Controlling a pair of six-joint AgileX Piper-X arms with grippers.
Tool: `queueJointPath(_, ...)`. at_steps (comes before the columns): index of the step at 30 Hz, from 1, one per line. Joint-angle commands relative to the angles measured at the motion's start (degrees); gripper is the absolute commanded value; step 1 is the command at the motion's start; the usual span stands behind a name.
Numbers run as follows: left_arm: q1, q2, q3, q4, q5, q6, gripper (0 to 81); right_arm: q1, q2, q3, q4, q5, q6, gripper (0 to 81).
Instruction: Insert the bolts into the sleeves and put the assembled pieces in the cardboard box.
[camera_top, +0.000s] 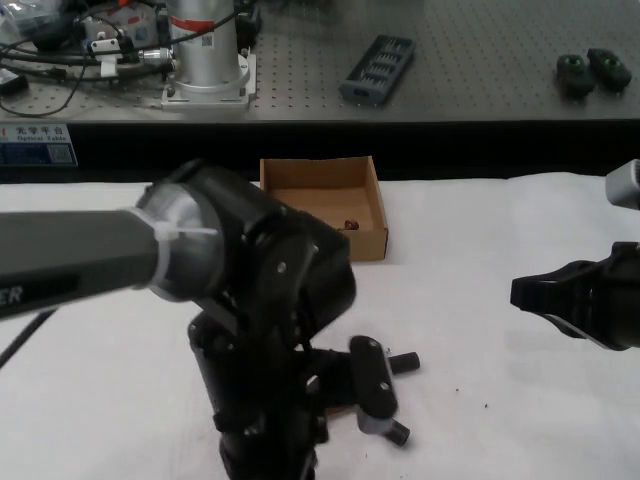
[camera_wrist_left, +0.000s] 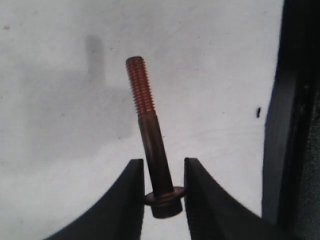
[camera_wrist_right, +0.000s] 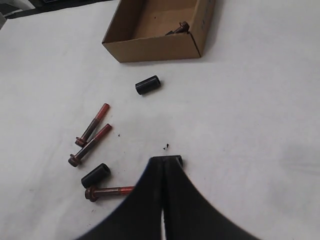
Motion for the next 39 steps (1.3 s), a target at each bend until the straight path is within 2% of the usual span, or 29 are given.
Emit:
queueJointPath(1,-2.79,-0.64,-0.04,0.55,5.2,3.7,12.8,-0.35,-0.6,-0.19,-0.09,-0.43,-0.54,0.4)
queueJointPath(6,-3.62,-0.64,-0.04,-1.13,4.82,6.01,12.8,-0.35,-0.6,-0.19,-0.09,-1.06,-0.53,0.4)
queueJointPath(11,-3.62,-0.64,-0.04,-7.02,-0.07,6.01,12.8,-0.35,-0.6,-0.19,-0.09,-1.74,-0.53,0.4)
queueJointPath(15,-3.62,-0.64,-0.04,-10.96,-0.73,6.01,13.2,-0.35,-0.6,-0.19,-0.09,-1.74,-0.53,0.4)
queueJointPath(18,-3.62,-0.64,-0.04,-11.25,-0.73,6.62,20.2,-0.35,-0.6,-0.19,-0.09,-1.74,-0.53,0.4)
queueJointPath(21,-3.62,-0.64,-0.04,-10.17,-0.73,6.61,36.7,-0.35,-0.6,-0.19,-0.09,-1.74,-0.53,0.4)
queueJointPath(23,-3.62,-0.64,-0.04,-9.48,-0.73,6.61,44.0,-0.35,-0.6,-0.19,-0.09,-1.74,-0.53,0.4)
queueJointPath(27,-3.62,-0.64,-0.04,-9.44,-2.34,5.57,44.0,-0.35,-0.6,-0.19,-0.09,-2.8,-0.91,0.4)
queueJointPath(31,-2.81,-0.64,-0.04,-11.54,-9.37,-4.32,41.0,-0.23,-0.6,-0.19,1.34,-10.73,-3.6,0.4)
queueJointPath(35,0.95,-1.07,-0.04,-16.8,-9.76,-19.24,39.8,1.67,-0.72,-0.19,7.19,-12.44,-8.17,0.4)
queueJointPath(39,5.27,-3.07,-0.04,-19.11,-8.0,-23.78,39.8,5.83,-0.98,-0.29,13.12,-12.33,-14.15,0.4)
